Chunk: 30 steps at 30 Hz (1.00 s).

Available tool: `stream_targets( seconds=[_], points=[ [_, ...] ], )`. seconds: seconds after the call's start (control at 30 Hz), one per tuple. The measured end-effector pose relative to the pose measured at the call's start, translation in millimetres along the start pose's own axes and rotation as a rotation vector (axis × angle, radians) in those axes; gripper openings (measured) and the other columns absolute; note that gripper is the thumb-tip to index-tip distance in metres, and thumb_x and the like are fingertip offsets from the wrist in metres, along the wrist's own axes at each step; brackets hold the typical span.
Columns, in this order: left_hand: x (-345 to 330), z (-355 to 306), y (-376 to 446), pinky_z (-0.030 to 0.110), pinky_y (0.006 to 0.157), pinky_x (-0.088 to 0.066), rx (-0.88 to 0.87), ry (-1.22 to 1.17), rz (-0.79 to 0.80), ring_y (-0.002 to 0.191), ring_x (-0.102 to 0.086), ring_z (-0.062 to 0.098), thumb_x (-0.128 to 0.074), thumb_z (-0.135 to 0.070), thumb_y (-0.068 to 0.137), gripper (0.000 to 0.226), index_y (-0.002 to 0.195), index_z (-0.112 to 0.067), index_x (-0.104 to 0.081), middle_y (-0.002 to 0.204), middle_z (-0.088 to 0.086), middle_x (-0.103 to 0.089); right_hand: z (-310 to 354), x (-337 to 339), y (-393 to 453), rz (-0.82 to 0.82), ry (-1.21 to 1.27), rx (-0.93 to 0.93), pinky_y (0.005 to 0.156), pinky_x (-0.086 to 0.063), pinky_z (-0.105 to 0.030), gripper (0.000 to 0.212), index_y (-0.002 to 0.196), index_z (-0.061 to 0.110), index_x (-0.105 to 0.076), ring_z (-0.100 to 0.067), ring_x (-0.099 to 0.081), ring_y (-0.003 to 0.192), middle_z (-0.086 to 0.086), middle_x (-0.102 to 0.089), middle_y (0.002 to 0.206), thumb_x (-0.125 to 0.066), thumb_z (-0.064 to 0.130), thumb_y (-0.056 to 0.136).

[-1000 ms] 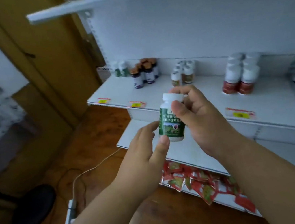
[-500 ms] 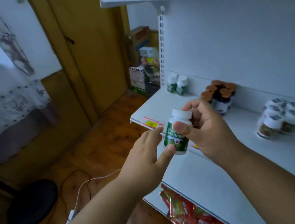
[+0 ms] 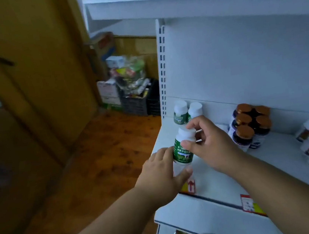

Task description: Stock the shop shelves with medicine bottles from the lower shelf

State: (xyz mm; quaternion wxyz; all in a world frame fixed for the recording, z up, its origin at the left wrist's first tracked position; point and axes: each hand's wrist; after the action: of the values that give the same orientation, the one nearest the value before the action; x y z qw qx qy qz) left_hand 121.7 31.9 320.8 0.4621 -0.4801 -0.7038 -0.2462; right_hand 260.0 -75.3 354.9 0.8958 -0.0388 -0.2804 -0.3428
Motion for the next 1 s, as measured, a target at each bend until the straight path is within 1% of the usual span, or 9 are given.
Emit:
stream_targets(
  seconds=[0.1, 0.2, 0.27, 0.4, 0.53, 0.67, 0.83, 0.93, 1.0],
  points=[
    [3, 29, 40, 0.038, 0.118, -0.020, -0.100, 0.125, 0.102, 0.147, -0.021, 0.019, -0.040, -0.069, 0.092, 0.078, 0.155, -0.030, -0.014, 0.161, -0.006, -0.022, -7, -19, 17, -0.081, -0.124, -0.085, 0.080, -0.052, -0.022, 0.033, 0.103, 0.038, -0.049, -0.004, -0.063, 0.095, 0.014, -0.061, 0.110, -0.075, 0.029, 0.085],
    [3, 49, 75, 0.042, 0.120, -0.016, -0.188, 0.195, 0.125, 0.150, -0.014, 0.023, -0.037, -0.070, 0.092, 0.082, 0.156, -0.026, -0.010, 0.164, -0.002, -0.016, -13, -36, 38, -0.183, -0.222, -0.129, 0.077, -0.046, -0.017, 0.035, 0.104, 0.035, -0.049, -0.009, -0.059, 0.096, 0.007, -0.057, 0.110, -0.077, 0.030, 0.083],
    [1, 57, 92, 0.043, 0.123, -0.014, -0.214, 0.235, 0.132, 0.151, -0.010, 0.024, -0.036, -0.070, 0.092, 0.085, 0.157, -0.022, -0.007, 0.165, 0.001, -0.012, -17, -44, 53, -0.244, -0.247, -0.152, 0.076, -0.046, -0.018, 0.035, 0.103, 0.033, -0.050, -0.011, -0.057, 0.094, 0.004, -0.056, 0.108, -0.078, 0.030, 0.081],
    [-8, 68, 119, 0.042, 0.123, -0.004, -0.259, 0.286, 0.159, 0.152, 0.007, 0.024, -0.028, -0.071, 0.093, 0.091, 0.157, -0.016, 0.005, 0.166, 0.006, 0.004, -29, -52, 73, -0.270, -0.303, -0.211, 0.078, -0.049, -0.026, 0.035, 0.102, 0.032, -0.047, -0.014, -0.058, 0.092, 0.003, -0.057, 0.108, -0.076, 0.027, 0.083],
    [-17, 75, 133, 0.045, 0.124, -0.003, -0.278, 0.321, 0.184, 0.150, 0.017, 0.023, -0.016, -0.073, 0.093, 0.090, 0.156, -0.014, 0.012, 0.165, 0.007, 0.013, -32, -55, 81, -0.287, -0.384, -0.211, 0.076, -0.042, -0.029, 0.031, 0.106, 0.024, -0.050, -0.014, -0.052, 0.093, 0.007, -0.054, 0.104, -0.073, 0.022, 0.086],
    [-20, 79, 137, 0.045, 0.124, -0.002, -0.282, 0.334, 0.186, 0.149, 0.020, 0.023, -0.011, -0.075, 0.091, 0.092, 0.154, -0.013, 0.015, 0.164, 0.007, 0.016, -28, -56, 91, -0.295, -0.430, -0.201, 0.072, -0.038, -0.029, 0.028, 0.107, 0.018, -0.051, -0.014, -0.049, 0.087, 0.008, -0.048, 0.102, -0.071, 0.018, 0.087],
    [-20, 81, 137, 0.045, 0.123, -0.001, -0.290, 0.335, 0.181, 0.149, 0.021, 0.022, -0.011, -0.076, 0.091, 0.093, 0.155, -0.013, 0.015, 0.164, 0.006, 0.017, -25, -62, 92, -0.311, -0.481, -0.227, 0.075, -0.044, -0.033, 0.031, 0.110, 0.015, -0.051, -0.023, -0.054, 0.094, -0.004, -0.050, 0.116, -0.071, 0.018, 0.086],
    [-13, 80, 132, 0.044, 0.124, -0.001, -0.293, 0.303, 0.169, 0.150, 0.017, 0.022, -0.017, -0.075, 0.091, 0.092, 0.156, -0.015, 0.011, 0.165, 0.006, 0.013, -22, -65, 79, -0.357, -0.466, -0.235, 0.083, -0.047, -0.034, 0.041, 0.116, 0.017, -0.052, -0.022, -0.053, 0.102, -0.005, -0.050, 0.121, -0.075, 0.024, 0.083],
    [-4, 77, 121, 0.042, 0.124, -0.001, -0.298, 0.289, 0.122, 0.152, 0.012, 0.022, -0.021, -0.074, 0.092, 0.090, 0.157, -0.017, 0.008, 0.166, 0.005, 0.008, -17, -65, 63, -0.376, -0.465, -0.214, 0.088, -0.047, -0.034, 0.042, 0.118, 0.019, -0.053, -0.020, -0.052, 0.107, -0.003, -0.051, 0.122, -0.075, 0.027, 0.083]
  ],
)
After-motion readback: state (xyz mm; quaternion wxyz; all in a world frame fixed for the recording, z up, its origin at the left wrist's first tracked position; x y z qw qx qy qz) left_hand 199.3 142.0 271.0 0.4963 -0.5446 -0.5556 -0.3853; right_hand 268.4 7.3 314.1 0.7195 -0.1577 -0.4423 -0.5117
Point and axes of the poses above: each hand's wrist, its own y-axis towards the middle knuckle, its own x-axis out of the back of the hand, z = x × y
